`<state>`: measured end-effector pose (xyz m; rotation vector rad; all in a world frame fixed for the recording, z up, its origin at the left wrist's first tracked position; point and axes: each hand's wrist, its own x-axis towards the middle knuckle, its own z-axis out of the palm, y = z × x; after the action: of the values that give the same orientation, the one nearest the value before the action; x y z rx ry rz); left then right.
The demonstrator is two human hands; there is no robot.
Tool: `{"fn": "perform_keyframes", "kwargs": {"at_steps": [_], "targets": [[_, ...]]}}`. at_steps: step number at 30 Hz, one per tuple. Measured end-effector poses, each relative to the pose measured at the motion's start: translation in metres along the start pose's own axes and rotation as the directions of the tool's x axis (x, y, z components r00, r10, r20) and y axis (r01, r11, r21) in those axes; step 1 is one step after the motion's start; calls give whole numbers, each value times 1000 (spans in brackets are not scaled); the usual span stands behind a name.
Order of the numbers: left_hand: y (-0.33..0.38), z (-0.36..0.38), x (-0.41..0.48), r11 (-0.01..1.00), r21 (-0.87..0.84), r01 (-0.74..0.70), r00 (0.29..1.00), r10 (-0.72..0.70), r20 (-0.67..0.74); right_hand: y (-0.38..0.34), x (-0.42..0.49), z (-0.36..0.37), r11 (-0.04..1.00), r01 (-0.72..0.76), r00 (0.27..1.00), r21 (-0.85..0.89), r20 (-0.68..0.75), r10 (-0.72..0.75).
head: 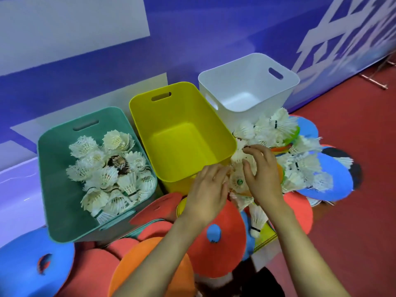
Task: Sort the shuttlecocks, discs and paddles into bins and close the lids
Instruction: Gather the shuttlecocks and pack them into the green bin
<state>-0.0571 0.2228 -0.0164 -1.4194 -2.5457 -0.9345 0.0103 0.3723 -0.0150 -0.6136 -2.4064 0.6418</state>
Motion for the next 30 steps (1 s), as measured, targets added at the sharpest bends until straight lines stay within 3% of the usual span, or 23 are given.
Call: {"fn": "perform_keyframes", "kwargs": {"at_steps": [7, 12, 18, 24, 30], "targets": [[27, 66, 38, 974, 76, 215, 960, -225, 164, 67, 31, 4, 999, -28, 988, 24, 150, 24], [46, 106, 56, 914, 261, 310, 935, -343, 90, 100, 47, 5, 1000, -4, 918, -25, 397, 13], [51, 118, 69, 848, 260, 462, 878, -478, -2, 114, 49, 8, 982, 159, 882, -101, 462, -95], [66, 107, 57, 839, 245, 486, 872, -448, -198, 119, 51, 10, 973, 200, 933, -113, 324, -155], [86, 96, 36, 901, 96, 423, 867, -372, -333, 123, 47, 9, 978, 189, 897, -82, 419, -139]]}}
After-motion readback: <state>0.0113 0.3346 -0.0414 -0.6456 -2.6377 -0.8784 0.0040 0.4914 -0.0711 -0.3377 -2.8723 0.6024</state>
